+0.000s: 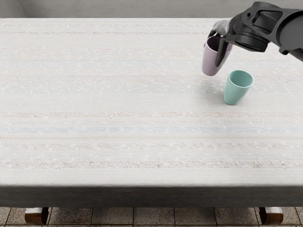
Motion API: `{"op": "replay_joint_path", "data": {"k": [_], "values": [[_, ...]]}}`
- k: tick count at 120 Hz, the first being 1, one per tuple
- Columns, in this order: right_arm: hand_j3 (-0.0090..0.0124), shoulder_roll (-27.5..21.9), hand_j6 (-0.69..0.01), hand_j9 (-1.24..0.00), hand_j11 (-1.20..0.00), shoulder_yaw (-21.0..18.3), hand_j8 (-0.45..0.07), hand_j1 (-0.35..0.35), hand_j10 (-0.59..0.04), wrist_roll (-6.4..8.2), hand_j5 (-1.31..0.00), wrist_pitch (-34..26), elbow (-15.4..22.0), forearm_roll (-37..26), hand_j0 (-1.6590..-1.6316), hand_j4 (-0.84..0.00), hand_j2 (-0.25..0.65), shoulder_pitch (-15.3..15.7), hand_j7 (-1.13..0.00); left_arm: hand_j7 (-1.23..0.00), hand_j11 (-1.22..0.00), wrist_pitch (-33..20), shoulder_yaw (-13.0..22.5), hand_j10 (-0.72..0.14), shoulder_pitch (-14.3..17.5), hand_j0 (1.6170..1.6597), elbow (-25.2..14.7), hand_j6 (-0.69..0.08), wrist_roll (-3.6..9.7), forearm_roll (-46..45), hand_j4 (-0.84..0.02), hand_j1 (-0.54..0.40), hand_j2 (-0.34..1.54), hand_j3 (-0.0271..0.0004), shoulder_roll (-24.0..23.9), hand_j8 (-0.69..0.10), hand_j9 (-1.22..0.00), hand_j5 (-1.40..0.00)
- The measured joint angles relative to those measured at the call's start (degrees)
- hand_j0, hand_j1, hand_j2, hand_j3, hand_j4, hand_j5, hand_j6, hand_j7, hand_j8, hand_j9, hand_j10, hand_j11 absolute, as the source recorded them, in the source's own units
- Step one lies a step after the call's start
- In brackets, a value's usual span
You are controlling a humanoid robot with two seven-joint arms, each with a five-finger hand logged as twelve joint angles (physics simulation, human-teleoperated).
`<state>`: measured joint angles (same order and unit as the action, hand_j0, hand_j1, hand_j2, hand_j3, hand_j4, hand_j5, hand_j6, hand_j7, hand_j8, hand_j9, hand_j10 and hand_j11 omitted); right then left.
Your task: Pick up cup and place in cup with right hand
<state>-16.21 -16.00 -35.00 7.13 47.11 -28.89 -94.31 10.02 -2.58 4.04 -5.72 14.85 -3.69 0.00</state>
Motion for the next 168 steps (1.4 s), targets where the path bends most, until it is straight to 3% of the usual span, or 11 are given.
{"op": "replay_joint_path", "data": {"k": [51,95,118,168], "values": [[0.0006,-7.75,-0.255,-0.73,-0.73,-0.02,-0.218,0.079,-0.363,0.0,-0.73,0.14,8.09,0.45,-1.6513,-0.44,-0.096,-3.16,-0.7,0.0,0.0,0.0,0.11,0.0,-0.09,1.6581,0.0,-0.001,0.0,0.07,0.0,0.349,0.0,0.0,0.0,0.0,0.0,0.0],[0.0008,-14.62,-0.223,-0.77,-0.77,-0.01,-0.185,0.098,-0.332,-0.02,-0.77,-0.2,15.39,0.53,-1.651,-0.397,-0.085,-3.86,-0.73,0.0,0.0,0.0,0.24,0.0,0.38,1.6581,0.0,-0.001,0.0,0.09,0.0,0.349,0.0,0.0,0.0,0.0,0.0,0.0],[0.0006,-16.44,-0.201,-0.79,-0.79,-0.06,-0.167,0.11,-0.318,-0.02,-0.79,-0.81,16.88,0.49,-1.6506,-0.376,-0.073,-3.4,-0.75,0.0,0.0,0.0,0.29,0.0,0.65,1.6581,0.0,-0.001,0.0,0.09,0.0,0.349,0.0,0.0,0.0,-0.001,0.0,0.0],[0.001,-18.19,-0.175,-0.82,-0.83,-0.26,-0.141,0.125,-0.291,-0.01,-0.83,-1.77,17.1,0.06,-1.6507,-0.348,-0.067,-1.64,-0.78,0.0,0.0,0.0,0.52,0.0,4.61,1.6581,0.0,-0.001,0.0,0.14,0.0,0.349,0.0,0.0,0.0,0.0,0.0,0.0]]}}
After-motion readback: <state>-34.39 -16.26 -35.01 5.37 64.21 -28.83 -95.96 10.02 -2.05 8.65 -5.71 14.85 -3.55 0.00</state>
